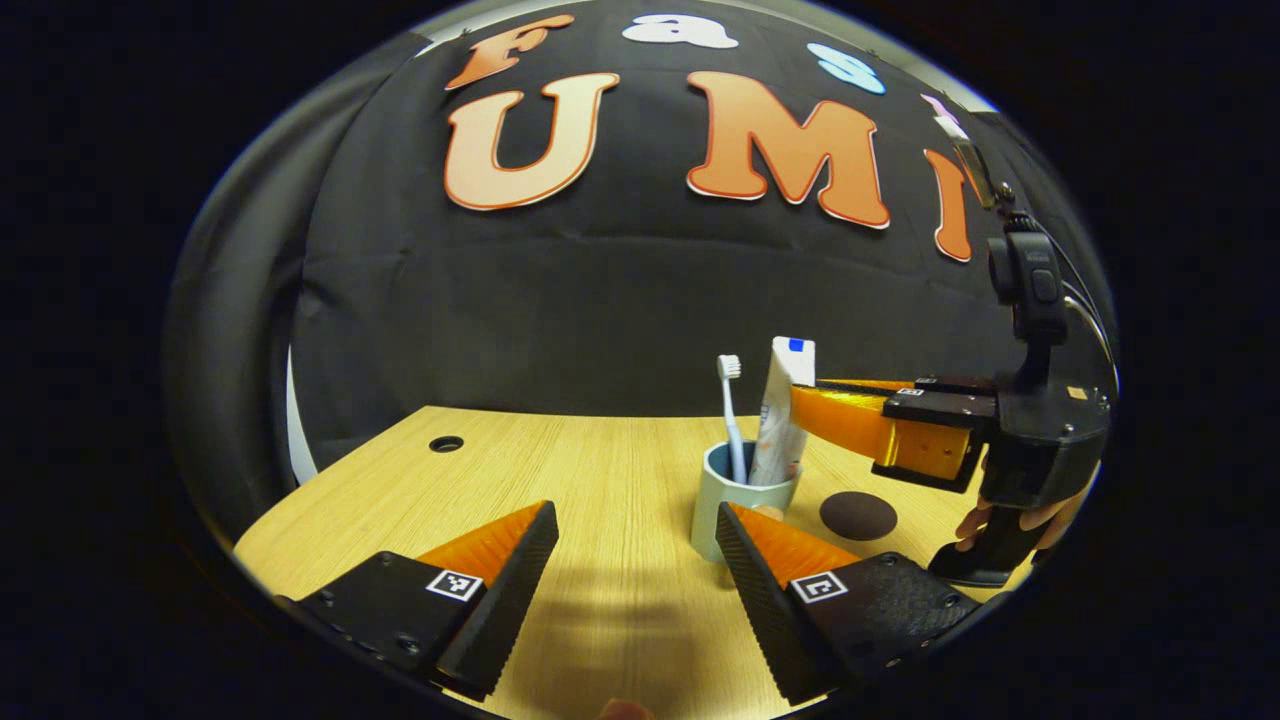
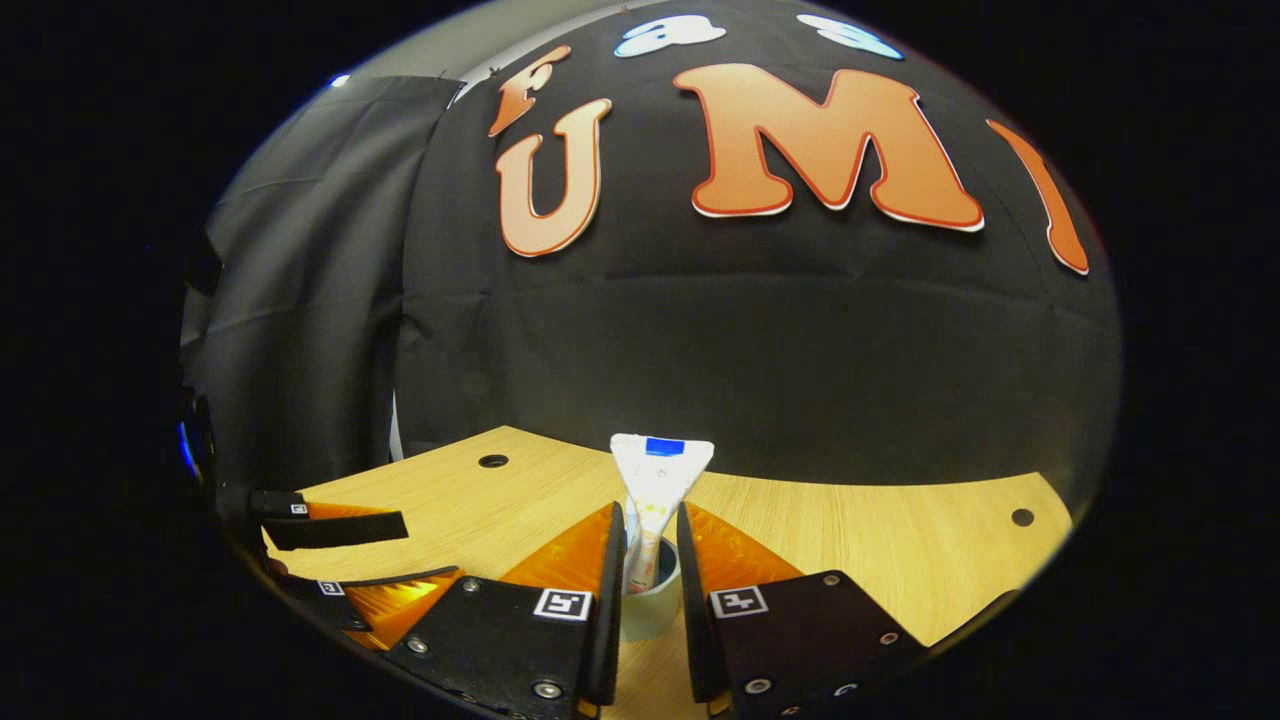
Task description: Put the toothbrush and toothpaste on the desktop into the cup, then pick up the cup and place it on the coaster on the desktop.
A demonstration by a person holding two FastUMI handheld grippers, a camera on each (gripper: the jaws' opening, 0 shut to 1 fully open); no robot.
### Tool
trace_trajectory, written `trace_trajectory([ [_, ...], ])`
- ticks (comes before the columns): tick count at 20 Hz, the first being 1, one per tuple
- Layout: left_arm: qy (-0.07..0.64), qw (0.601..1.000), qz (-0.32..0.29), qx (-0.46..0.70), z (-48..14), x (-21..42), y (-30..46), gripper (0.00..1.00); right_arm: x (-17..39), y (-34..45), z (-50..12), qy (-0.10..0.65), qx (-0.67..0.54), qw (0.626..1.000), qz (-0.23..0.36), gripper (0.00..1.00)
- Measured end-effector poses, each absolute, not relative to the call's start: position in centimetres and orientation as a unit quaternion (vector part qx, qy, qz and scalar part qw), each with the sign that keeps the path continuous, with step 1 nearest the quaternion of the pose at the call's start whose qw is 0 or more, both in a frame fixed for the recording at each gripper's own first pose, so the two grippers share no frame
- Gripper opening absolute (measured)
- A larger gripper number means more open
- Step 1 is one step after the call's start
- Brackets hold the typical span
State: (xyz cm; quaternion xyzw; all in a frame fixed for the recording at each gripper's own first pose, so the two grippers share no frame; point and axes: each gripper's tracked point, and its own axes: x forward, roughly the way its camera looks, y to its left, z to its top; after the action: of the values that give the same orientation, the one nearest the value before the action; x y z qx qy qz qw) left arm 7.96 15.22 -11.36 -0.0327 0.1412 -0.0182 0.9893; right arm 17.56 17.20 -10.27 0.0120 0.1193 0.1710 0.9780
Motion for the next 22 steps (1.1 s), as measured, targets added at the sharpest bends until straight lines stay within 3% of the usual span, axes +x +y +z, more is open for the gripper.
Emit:
trace_trajectory([
  [3,0.133,0.989,-0.042,-0.043,-9.3,7.9,12.8,0.95,14.6,15.3,-6.7,0.090,-0.002,0.981,0.172,0.41],
  [9,0.159,0.983,-0.073,-0.049,-6.7,10.1,10.4,0.95,9.4,9.7,-1.2,0.050,-0.020,0.988,0.147,0.78],
  [11,0.180,0.979,-0.085,-0.048,-6.1,11.2,9.6,0.95,7.9,7.7,-0.1,0.042,-0.023,0.990,0.136,0.84],
  [18,0.310,0.939,-0.134,-0.068,-8.0,12.7,6.4,0.96,5.4,1.7,2.1,0.028,-0.009,0.996,0.085,0.92],
  [22,0.395,0.910,-0.115,-0.044,-10.8,13.1,6.9,0.96,4.0,-0.4,1.8,0.025,-0.010,0.997,0.072,0.92],
])
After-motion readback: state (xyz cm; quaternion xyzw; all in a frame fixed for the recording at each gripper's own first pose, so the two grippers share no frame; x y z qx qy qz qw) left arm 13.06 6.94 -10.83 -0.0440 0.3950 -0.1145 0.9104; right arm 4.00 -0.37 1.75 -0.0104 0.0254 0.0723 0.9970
